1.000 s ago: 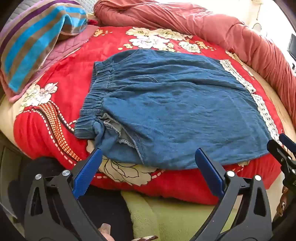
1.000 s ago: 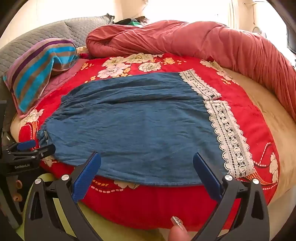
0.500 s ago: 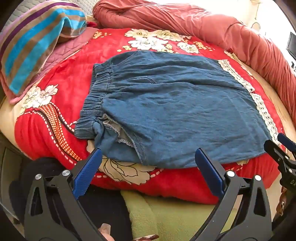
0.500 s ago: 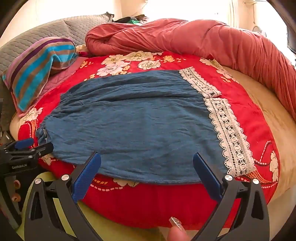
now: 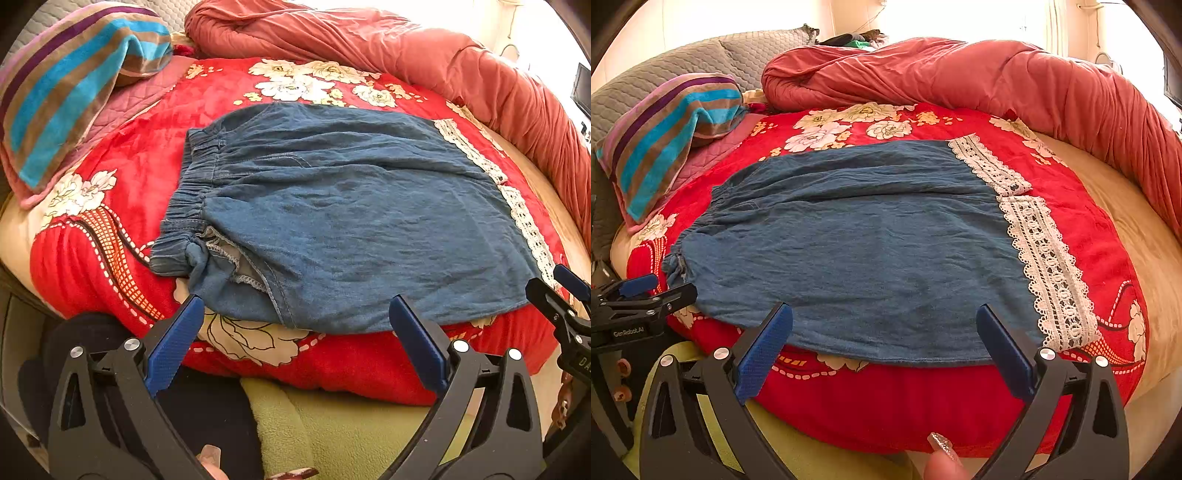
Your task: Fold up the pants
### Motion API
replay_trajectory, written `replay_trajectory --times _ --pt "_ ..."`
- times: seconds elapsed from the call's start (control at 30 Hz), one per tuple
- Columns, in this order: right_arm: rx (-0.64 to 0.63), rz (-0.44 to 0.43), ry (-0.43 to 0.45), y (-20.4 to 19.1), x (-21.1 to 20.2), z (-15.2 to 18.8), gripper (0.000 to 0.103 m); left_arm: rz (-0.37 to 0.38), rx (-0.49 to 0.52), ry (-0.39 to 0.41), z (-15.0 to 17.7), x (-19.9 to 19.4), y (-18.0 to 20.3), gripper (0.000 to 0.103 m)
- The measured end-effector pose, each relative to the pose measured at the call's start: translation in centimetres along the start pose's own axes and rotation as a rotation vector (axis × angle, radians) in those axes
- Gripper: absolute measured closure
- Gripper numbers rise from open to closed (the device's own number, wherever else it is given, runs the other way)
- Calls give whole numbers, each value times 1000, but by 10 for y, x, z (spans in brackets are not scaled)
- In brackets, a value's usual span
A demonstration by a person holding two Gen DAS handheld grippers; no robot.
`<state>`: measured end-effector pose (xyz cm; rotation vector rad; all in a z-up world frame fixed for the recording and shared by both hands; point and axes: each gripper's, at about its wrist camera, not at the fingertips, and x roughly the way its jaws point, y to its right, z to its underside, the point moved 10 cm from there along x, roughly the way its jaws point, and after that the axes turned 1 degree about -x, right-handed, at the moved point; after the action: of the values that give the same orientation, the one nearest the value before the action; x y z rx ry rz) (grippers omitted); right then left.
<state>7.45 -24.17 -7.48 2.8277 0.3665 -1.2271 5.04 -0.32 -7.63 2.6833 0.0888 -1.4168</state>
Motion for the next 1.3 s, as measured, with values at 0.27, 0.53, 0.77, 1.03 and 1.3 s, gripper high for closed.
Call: replay_trajectory --times 0.27,0.53,0.77,1.03,1.3 --pt "-2 0 -2 1 -1 1 4 -4 -1 3 0 -3 1 9" --pt "0 2 -2 1 -1 1 4 -6 -1 4 -2 -3 0 9" --pt "-2 2 -1 0 -1 1 4 -5 0 7 -2 -6 -3 9" --pt "-3 1 -1 0 -2 1 4 -8 1 8 -3 -8 -5 9" --pt "-8 0 0 -1 -3 1 4 -7 -1 9 -3 -7 -6 9"
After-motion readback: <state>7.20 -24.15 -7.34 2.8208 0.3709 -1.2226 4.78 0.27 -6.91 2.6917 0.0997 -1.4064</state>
